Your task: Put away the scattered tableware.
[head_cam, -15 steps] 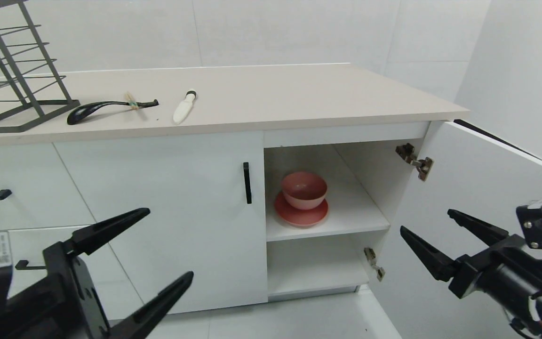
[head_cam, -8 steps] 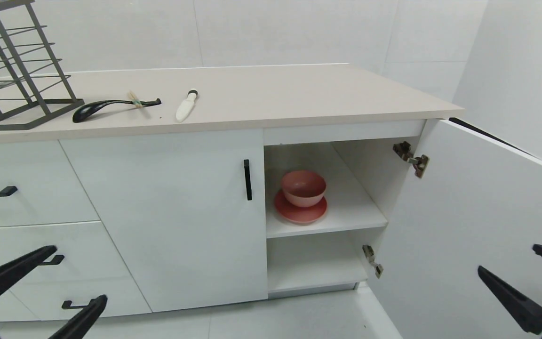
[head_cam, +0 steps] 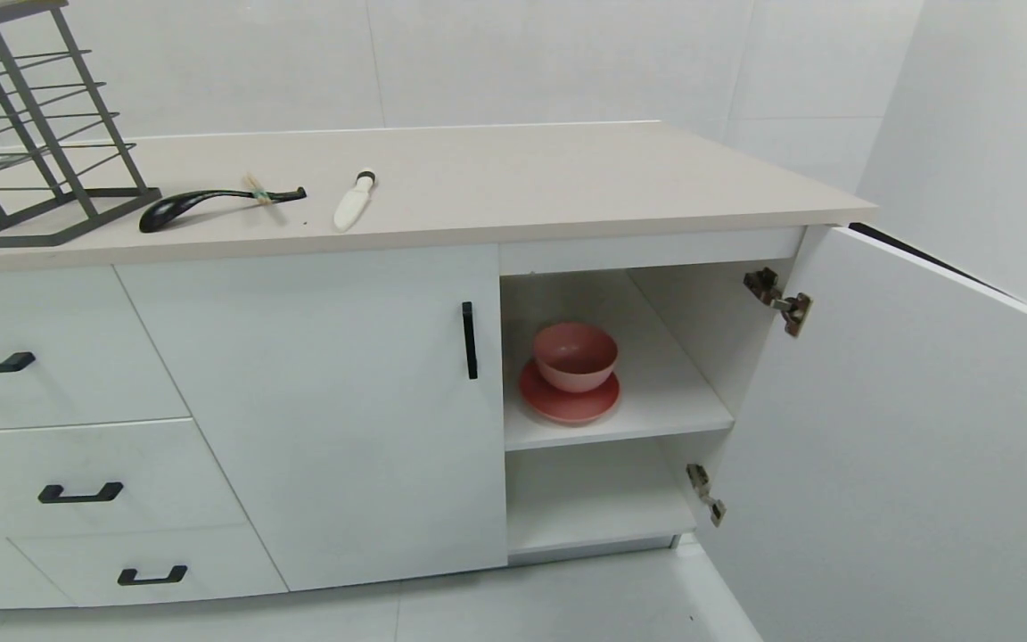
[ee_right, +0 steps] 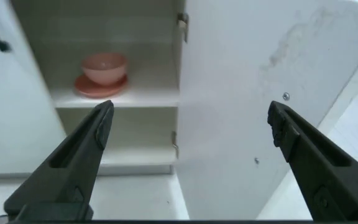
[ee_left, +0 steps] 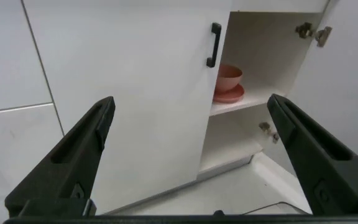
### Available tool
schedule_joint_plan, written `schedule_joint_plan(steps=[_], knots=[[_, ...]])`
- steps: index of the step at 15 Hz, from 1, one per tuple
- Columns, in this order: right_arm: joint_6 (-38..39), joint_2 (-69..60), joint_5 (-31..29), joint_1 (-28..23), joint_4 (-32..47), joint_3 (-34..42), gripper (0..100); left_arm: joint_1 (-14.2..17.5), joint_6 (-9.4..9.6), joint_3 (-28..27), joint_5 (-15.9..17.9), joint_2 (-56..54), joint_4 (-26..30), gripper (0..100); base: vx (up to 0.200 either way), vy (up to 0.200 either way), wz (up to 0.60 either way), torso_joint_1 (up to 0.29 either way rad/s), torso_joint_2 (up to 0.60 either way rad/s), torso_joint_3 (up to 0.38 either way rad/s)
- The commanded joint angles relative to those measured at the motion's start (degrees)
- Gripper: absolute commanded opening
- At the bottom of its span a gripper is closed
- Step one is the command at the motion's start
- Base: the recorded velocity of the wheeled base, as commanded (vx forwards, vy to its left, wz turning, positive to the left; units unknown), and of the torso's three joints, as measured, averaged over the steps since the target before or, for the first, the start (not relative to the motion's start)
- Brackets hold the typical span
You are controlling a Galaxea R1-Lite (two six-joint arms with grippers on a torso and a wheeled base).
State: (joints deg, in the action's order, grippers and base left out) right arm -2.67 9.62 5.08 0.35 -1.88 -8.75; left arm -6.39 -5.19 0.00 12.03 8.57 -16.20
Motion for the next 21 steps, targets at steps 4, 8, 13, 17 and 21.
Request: schedule_joint_plan(steps=[4, 8, 13, 17, 21], knots=[[0.1, -6.2, -1.0, -2.0, 1.0, 8.8, 100, 1.5, 5.02, 0.0, -1.2, -3.1, 6.8, 100, 0.0, 0.0, 0.0, 0.0, 0.0, 0.0], [3.7, -9.6, -3.0, -0.4, 2.3, 8.6, 100, 7.0, 9.5, 0.0, -9.9, -6.5, 13.7, 100, 0.0, 0.0, 0.0, 0.0, 0.0, 0.0], [3.5, -9.6, -3.1, -0.4, 2.2, 8.6, 100, 6.5, 6.6, 0.0, -9.9, -8.6, 16.3, 100, -0.04, 0.0, 0.0, 0.0, 0.0, 0.002], [3.5, -9.6, -3.0, -0.4, 2.2, 8.6, 100, 6.4, 6.42, 0.0, -10.0, -8.6, 16.3, 100, -0.2, 0.0, 0.0, 0.006, 0.01, 0.002], [3.4, -9.6, -3.0, -0.4, 2.2, 8.6, 0, 6.4, 6.25, 0.0, -10.1, -8.6, 16.4, 100, -0.15, -0.15, 0.0, 0.001, 0.0, 0.004]])
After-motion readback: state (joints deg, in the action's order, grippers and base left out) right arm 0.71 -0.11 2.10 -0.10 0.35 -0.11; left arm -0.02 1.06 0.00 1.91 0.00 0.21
